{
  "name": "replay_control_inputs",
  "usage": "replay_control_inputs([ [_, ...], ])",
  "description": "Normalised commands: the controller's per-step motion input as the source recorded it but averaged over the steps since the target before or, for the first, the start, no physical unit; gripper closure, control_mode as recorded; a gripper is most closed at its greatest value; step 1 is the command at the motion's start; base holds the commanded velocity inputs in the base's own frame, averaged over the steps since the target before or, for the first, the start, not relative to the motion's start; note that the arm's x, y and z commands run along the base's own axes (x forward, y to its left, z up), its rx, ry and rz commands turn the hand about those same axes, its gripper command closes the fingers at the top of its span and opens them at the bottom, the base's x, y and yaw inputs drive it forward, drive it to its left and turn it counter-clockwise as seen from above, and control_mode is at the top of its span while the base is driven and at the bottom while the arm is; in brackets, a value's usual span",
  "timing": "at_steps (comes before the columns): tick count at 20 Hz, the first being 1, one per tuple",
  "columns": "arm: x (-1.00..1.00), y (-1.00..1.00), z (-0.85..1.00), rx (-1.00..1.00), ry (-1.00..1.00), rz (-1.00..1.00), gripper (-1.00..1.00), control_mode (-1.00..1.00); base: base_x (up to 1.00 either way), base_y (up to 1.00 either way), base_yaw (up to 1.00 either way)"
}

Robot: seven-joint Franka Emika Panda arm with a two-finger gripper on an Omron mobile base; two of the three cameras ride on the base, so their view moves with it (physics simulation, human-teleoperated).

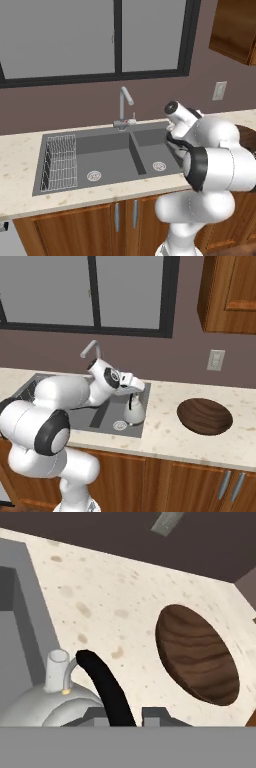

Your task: Place the bowl in the left basin and the kettle in the right basin of the sink.

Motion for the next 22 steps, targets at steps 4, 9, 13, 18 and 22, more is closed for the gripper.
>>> replay_control_inputs([
  [4, 0.36, 0.40, 0.01, -0.04, -0.09, -0.20, 1.00, -1.00, 0.00, 0.00, 0.00],
  [9, 0.43, 0.40, 0.00, -0.01, -0.06, -0.18, 1.00, -1.00, 0.00, 0.00, 0.00],
  [13, 0.25, 0.42, 0.00, 0.00, -0.06, -0.16, 1.00, -1.00, 0.00, 0.00, 0.00],
  [18, 0.00, 0.39, 0.05, -0.01, -0.08, -0.19, 1.00, -1.00, 0.00, 0.00, 0.00],
  [22, 0.00, 0.21, -0.01, 0.00, -0.02, -0.19, 1.00, -1.00, 0.00, 0.00, 0.00],
])
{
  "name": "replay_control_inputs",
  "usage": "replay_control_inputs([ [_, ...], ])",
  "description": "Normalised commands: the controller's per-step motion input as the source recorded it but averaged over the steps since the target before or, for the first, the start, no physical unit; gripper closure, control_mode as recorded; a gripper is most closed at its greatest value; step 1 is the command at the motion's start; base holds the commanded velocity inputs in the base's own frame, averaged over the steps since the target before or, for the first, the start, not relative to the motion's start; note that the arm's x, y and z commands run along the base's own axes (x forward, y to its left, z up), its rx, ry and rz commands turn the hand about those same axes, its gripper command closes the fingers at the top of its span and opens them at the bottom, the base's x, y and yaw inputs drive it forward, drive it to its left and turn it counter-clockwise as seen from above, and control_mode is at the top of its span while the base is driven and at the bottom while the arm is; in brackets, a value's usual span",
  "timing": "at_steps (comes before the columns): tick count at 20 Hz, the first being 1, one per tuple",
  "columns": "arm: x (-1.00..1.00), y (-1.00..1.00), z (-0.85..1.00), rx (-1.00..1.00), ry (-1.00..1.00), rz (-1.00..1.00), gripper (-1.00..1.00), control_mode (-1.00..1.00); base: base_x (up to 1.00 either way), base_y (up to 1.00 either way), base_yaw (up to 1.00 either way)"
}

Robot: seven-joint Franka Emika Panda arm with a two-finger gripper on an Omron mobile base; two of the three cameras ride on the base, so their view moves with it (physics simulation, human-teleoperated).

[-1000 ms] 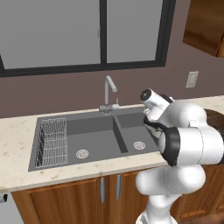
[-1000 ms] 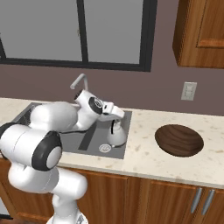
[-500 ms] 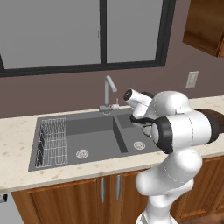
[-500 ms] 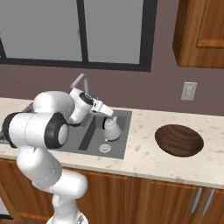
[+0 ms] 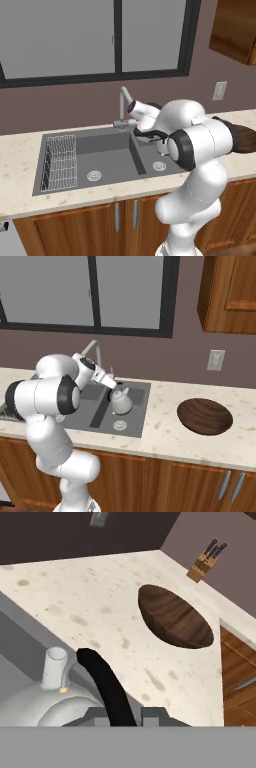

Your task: Place the bowl in the left basin and the kettle in the right basin of the sink.

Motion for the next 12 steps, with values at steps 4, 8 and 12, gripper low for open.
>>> replay_control_inputs([
  [4, 0.00, 0.02, -0.24, 0.03, 0.00, -0.13, 1.00, -1.00, 0.00, 0.00, 0.00],
  [8, 0.01, 0.00, -0.17, 0.13, 0.00, -0.06, 1.00, -1.00, 0.00, 0.00, 0.00],
  [12, 0.01, 0.00, -0.04, 0.13, 0.00, 0.00, 1.00, -1.00, 0.00, 0.00, 0.00],
])
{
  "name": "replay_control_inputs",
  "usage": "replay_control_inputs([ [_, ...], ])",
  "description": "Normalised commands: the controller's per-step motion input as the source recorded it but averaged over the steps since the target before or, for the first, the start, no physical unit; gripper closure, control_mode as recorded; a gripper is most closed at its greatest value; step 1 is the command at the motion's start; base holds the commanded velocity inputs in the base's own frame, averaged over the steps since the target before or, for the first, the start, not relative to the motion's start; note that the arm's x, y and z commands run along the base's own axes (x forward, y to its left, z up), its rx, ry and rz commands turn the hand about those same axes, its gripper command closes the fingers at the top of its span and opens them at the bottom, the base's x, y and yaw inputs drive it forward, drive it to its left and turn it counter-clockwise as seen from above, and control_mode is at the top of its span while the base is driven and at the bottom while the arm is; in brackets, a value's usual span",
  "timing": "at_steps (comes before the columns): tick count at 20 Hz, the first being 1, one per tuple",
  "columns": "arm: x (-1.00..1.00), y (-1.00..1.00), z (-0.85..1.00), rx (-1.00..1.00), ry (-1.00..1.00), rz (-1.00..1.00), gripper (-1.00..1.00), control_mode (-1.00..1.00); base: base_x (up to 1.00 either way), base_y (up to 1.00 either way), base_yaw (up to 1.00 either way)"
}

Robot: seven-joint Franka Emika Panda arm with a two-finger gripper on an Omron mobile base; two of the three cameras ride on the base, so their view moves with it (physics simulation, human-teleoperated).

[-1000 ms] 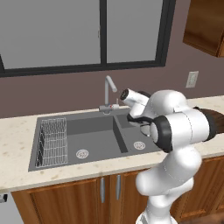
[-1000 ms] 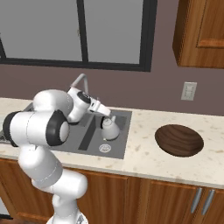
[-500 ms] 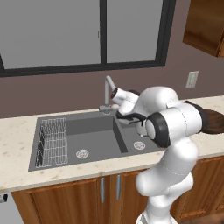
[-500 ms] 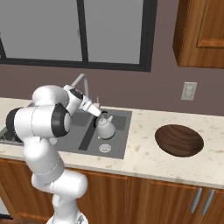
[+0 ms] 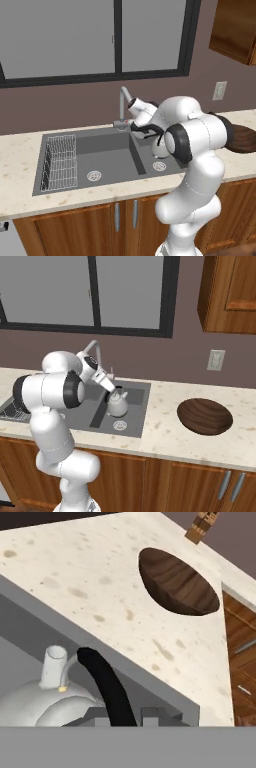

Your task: Place the bowl in the left basin and the kettle in the right basin of the sink.

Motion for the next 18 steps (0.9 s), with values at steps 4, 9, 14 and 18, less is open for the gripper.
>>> replay_control_inputs([
  [4, 0.04, 0.00, -0.22, 0.13, 0.00, 0.00, 1.00, -1.00, 0.00, 0.00, 0.00],
  [9, 0.06, 0.00, -0.55, 0.09, 0.00, 0.00, 1.00, -1.00, 0.00, 0.00, 0.00],
  [14, 0.11, 0.00, -0.50, 0.01, 0.00, 0.00, 1.00, -1.00, 0.00, 0.00, 0.00],
  [18, 0.13, 0.00, -0.44, 0.00, 0.00, 0.00, 1.00, -1.00, 0.00, 0.00, 0.00],
])
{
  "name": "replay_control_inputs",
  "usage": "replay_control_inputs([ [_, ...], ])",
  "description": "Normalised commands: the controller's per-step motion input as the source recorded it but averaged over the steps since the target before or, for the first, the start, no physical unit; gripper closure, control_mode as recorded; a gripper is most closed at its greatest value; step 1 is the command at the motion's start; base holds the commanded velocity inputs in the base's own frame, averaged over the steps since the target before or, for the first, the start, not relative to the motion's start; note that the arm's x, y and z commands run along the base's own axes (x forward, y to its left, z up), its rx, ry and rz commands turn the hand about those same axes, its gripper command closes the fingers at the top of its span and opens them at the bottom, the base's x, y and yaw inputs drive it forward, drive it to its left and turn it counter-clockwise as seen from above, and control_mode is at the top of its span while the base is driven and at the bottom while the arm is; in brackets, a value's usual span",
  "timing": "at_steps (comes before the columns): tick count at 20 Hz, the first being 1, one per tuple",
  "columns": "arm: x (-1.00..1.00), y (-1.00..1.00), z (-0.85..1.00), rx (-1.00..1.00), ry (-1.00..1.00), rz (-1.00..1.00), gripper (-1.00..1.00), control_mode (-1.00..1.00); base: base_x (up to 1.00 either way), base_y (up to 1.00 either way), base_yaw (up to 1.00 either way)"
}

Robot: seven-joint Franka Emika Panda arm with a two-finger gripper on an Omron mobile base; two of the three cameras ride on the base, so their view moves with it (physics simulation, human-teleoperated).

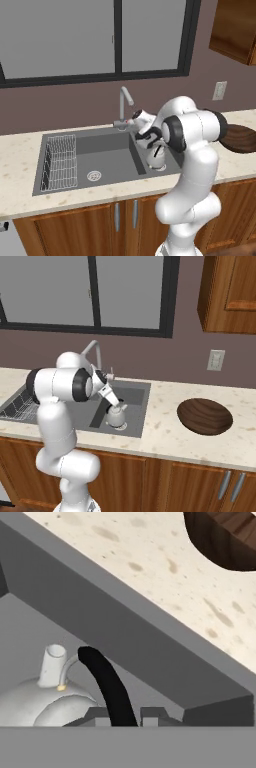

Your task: Place the bowl in the left basin and the kettle in the right basin of the sink.

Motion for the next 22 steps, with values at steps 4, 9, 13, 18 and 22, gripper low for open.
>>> replay_control_inputs([
  [4, 0.10, 0.00, -0.44, 0.00, 0.00, 0.00, 1.00, -1.00, 0.00, 0.00, 0.00],
  [9, 0.10, 0.00, -0.41, 0.00, 0.00, 0.00, 1.00, -1.00, 0.00, 0.00, 0.00],
  [13, 0.09, 0.03, -0.44, 0.00, 0.00, 0.00, -1.00, -1.00, 0.00, 0.00, 0.00],
  [18, -0.35, 0.02, -0.06, 0.00, -0.07, 0.00, -1.00, -1.00, 0.00, 0.00, 0.00],
  [22, -0.66, 0.00, 0.30, 0.00, -0.14, 0.00, -1.00, -1.00, 0.00, 0.00, 0.00],
])
